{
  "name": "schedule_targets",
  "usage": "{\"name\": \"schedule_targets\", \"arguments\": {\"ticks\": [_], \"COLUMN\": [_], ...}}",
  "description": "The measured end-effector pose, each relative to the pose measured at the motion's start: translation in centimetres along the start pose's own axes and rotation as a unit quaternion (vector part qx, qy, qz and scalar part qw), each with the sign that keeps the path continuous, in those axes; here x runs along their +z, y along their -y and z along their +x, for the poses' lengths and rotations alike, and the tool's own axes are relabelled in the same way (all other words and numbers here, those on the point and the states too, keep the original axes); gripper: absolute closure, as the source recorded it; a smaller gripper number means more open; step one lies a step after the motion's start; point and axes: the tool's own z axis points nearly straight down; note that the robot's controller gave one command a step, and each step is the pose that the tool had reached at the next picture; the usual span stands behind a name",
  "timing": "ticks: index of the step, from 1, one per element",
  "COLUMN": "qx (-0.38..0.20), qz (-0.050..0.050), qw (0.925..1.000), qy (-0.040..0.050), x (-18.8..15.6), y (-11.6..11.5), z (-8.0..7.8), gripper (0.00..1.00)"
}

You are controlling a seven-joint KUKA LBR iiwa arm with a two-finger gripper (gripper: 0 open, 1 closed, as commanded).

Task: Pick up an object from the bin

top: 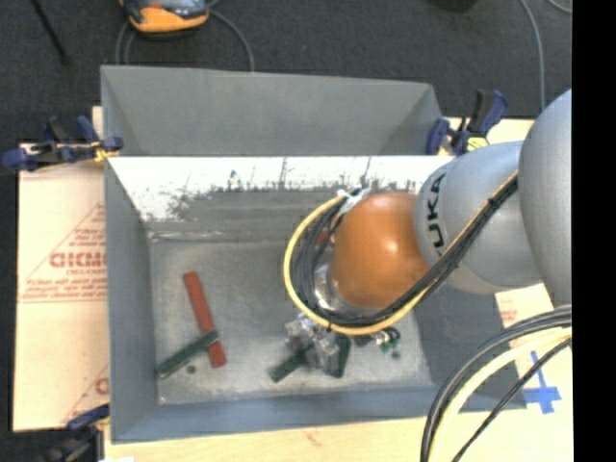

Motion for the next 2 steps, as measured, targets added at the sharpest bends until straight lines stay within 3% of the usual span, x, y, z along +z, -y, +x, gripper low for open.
{"name": "schedule_targets", "arguments": {"ticks": [1,2], "qx": [0.000,0.013], "qz": [0.000,-0.003], "qw": [1.0000,0.9999], "qy": [0.0000,-0.0054], "x": [0.0,-4.4], "y": [0.0,0.1], "z": [0.0,0.4], "gripper": [1.00,1.00]}}
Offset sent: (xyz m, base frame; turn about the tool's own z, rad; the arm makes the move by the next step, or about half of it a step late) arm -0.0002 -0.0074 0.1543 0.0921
